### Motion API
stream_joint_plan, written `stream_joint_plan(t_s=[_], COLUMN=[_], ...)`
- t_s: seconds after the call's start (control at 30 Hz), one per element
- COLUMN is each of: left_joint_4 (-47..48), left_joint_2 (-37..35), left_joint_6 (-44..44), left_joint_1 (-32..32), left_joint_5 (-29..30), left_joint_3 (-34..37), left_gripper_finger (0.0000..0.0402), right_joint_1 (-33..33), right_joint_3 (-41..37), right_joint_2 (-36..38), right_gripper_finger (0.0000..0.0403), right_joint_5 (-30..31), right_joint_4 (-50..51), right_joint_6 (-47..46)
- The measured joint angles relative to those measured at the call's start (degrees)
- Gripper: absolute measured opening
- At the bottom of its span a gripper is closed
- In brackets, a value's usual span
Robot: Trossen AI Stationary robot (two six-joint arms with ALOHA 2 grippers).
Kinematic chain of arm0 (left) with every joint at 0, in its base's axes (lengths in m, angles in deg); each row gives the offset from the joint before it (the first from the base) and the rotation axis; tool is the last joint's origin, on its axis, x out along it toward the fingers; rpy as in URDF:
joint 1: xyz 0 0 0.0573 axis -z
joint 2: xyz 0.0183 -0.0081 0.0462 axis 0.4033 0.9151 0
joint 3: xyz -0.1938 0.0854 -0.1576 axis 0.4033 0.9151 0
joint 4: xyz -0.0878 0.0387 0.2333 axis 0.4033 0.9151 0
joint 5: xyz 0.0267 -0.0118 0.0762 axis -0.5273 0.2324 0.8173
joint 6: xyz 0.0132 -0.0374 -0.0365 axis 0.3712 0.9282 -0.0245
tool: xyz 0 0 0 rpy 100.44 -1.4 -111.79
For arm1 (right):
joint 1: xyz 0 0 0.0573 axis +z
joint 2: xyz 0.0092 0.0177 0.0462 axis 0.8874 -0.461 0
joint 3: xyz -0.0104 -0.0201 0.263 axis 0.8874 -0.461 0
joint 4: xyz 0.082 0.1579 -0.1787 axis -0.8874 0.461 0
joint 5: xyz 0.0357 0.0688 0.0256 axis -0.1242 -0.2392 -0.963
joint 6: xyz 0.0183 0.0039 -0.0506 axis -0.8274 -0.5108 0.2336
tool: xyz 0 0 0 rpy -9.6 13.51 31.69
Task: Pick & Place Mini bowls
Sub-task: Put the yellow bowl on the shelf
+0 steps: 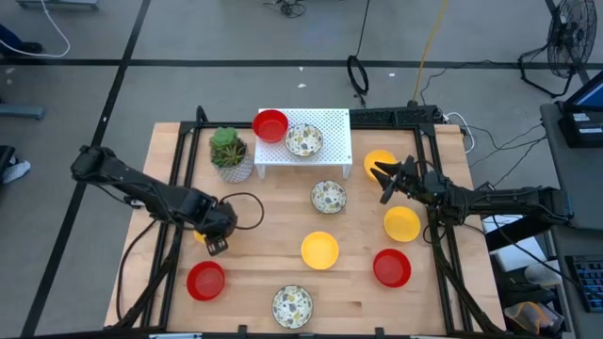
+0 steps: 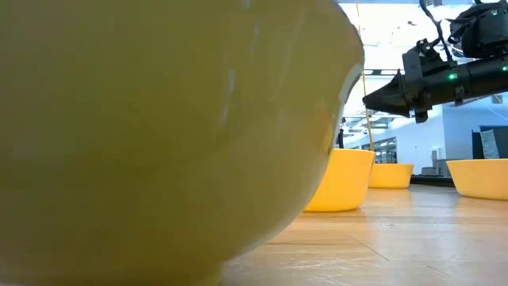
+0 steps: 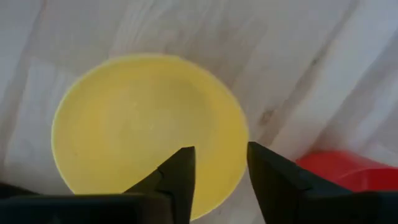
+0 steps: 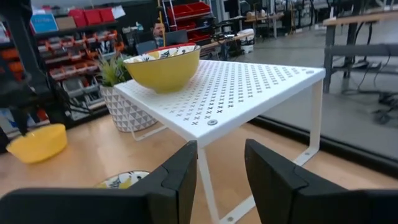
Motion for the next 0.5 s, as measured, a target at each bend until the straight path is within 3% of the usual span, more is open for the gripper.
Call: stream_joint_plan(t_s=[0.27,0.5], left_joint_4=[-0.11,-5.29], left_joint_2=[0.02,0.02], left_joint_6=[4.35,4.93], left_joint_1=[1.6,3.41], left_joint_5=[-2.79,-5.01], left_joint_3=[2.61,2.61], left_gripper_finger=[0.0207,0.0205], right_joint_1=[0.01,0.01], right_joint_3=[0.01,0.0], right_joint_2=[0.0,0.0], right_gripper_finger=[0.0123,0.0123], right_joint_5=[-0.02,-0.06], right_joint_4=[-0.01,0.0], right_joint_6=[-4.32,-4.35])
